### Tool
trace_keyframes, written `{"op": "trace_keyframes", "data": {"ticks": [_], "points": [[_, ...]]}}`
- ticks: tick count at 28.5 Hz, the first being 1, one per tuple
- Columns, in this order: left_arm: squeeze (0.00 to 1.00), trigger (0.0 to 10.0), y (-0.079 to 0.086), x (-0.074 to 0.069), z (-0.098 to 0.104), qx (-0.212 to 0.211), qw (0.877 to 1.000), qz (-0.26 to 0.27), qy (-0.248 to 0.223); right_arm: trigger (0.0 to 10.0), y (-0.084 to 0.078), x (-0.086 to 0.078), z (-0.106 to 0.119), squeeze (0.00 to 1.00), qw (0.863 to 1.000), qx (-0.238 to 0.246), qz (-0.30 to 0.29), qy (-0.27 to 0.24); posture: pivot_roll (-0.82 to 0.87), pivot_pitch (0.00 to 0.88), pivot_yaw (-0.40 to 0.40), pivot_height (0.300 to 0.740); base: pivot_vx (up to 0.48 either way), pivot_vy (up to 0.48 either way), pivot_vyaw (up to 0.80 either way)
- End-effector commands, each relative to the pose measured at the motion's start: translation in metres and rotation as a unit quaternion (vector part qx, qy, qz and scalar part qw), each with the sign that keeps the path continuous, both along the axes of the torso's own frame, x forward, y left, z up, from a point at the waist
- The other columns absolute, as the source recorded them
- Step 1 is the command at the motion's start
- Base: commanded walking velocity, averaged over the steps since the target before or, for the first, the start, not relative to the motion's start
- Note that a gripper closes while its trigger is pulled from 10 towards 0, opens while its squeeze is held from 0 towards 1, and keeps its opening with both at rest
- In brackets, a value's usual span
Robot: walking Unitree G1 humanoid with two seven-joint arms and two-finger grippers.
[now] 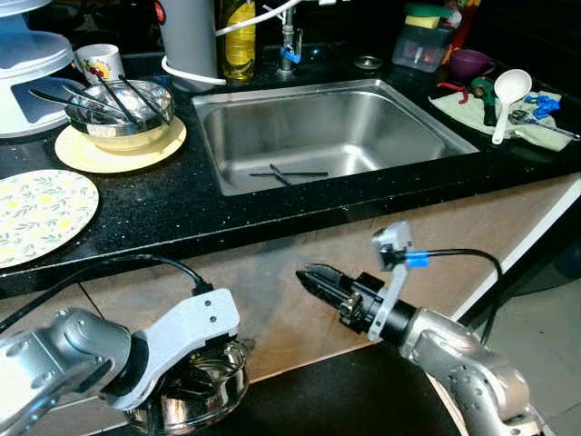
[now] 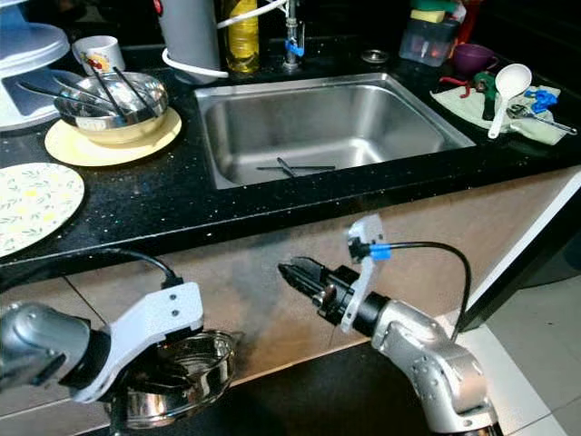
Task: Kitchen organization
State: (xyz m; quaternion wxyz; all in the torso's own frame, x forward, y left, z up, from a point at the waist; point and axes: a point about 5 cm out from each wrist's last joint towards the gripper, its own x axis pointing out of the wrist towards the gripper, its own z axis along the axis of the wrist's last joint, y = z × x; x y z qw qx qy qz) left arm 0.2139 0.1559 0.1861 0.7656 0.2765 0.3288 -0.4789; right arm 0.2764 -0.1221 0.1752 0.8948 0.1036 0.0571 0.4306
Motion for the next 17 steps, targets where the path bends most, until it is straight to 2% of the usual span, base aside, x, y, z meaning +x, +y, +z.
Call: {"op": "trace_keyframes", "data": {"ticks": [1, 2, 3, 4, 5, 6, 8, 10, 11, 14, 15, 17], "points": [[0.00, 0.0, -0.001, -0.003, -0.015, 0.018, 1.000, 0.002, -0.001, 10.0, -0.001, -0.003, -0.017, 0.00, 0.999, -0.024, 0.000, 0.031, -0.07, 0.187, -0.033, 0.740, 0.000, 0.000, 0.00], [0.00, 0.0, 0.000, -0.005, -0.030, 0.036, 0.999, 0.007, -0.001, 10.0, -0.001, -0.004, -0.027, 0.00, 0.998, -0.036, -0.004, 0.048, -0.07, 0.187, -0.033, 0.740, 0.000, 0.000, 0.00], [0.00, 0.0, 0.000, -0.005, -0.030, 0.036, 0.999, 0.007, -0.001, 10.0, -0.001, -0.004, -0.027, 0.00, 0.998, -0.036, -0.004, 0.048, -0.07, 0.187, -0.033, 0.740, 0.000, 0.000, 0.00], [0.00, 0.0, 0.002, -0.006, -0.042, 0.051, 0.999, 0.015, -0.002, 10.0, -0.002, -0.005, -0.036, 0.00, 0.997, -0.046, -0.009, 0.062, -0.07, 0.187, -0.033, 0.740, 0.000, 0.000, 0.00], [0.00, 0.0, 0.002, -0.006, -0.042, 0.051, 0.999, 0.015, -0.002, 10.0, -0.002, -0.005, -0.036, 0.00, 0.997, -0.046, -0.009, 0.062, -0.07, 0.187, -0.033, 0.740, 0.000, 0.000, 0.00], [0.00, 0.0, 0.005, -0.005, -0.056, 0.065, 0.998, 0.018, -0.021, 10.0, -0.003, -0.005, -0.045, 0.00, 0.995, -0.057, -0.018, 0.074, -0.07, 0.189, -0.033, 0.740, 0.000, 0.000, 0.00], [0.00, 0.0, 0.005, -0.005, -0.056, 0.065, 0.998, 0.018, -0.021, 10.0, -0.003, -0.005, -0.045, 0.00, 0.995, -0.057, -0.018, 0.074, -0.07, 0.189, -0.033, 0.740, 0.000, 0.000, 0.00], [0.00, 0.0, 0.009, 0.000, -0.091, 0.084, 0.993, 0.012, -0.084, 10.0, -0.004, -0.004, -0.071, 0.00, 0.988, -0.073, -0.061, 0.122, -0.07, 0.189, -0.033, 0.740, 0.000, 0.000, 0.00], [0.00, 0.0, 0.009, 0.000, -0.091, 0.084, 0.993, 0.012, -0.084, 10.0, -0.004, -0.004, -0.071, 0.00, 0.988, -0.073, -0.061, 0.122, -0.07, 0.189, -0.033, 0.740, 0.000, 0.000, 0.00], [0.00, 0.0, 0.013, 0.000, -0.119, 0.112, 0.985, 0.000, -0.130, 10.0, -0.002, -0.005, -0.094, 0.00, 0.976, -0.080, -0.096, 0.181, -0.07, 0.189, -0.032, 0.740, 0.000, 0.000, 0.00], [0.00, 0.0, 0.012, 0.002, -0.122, 0.114, 0.981, 0.002, -0.154, 10.0, -0.002, -0.006, -0.099, 0.00, 0.972, -0.082, -0.099, 0.195, -0.07, 0.189, -0.033, 0.740, 0.000, 0.000, 0.00], [0.00, 0.0, 0.011, 0.004, -0.123, 0.110, 0.979, 0.004, -0.173, 10.0, -0.001, -0.006, -0.104, 0.00, 0.968, -0.083, -0.103, 0.211, -0.07, 0.189, -0.033, 0.740, 0.000, 0.000, 0.00]]}}
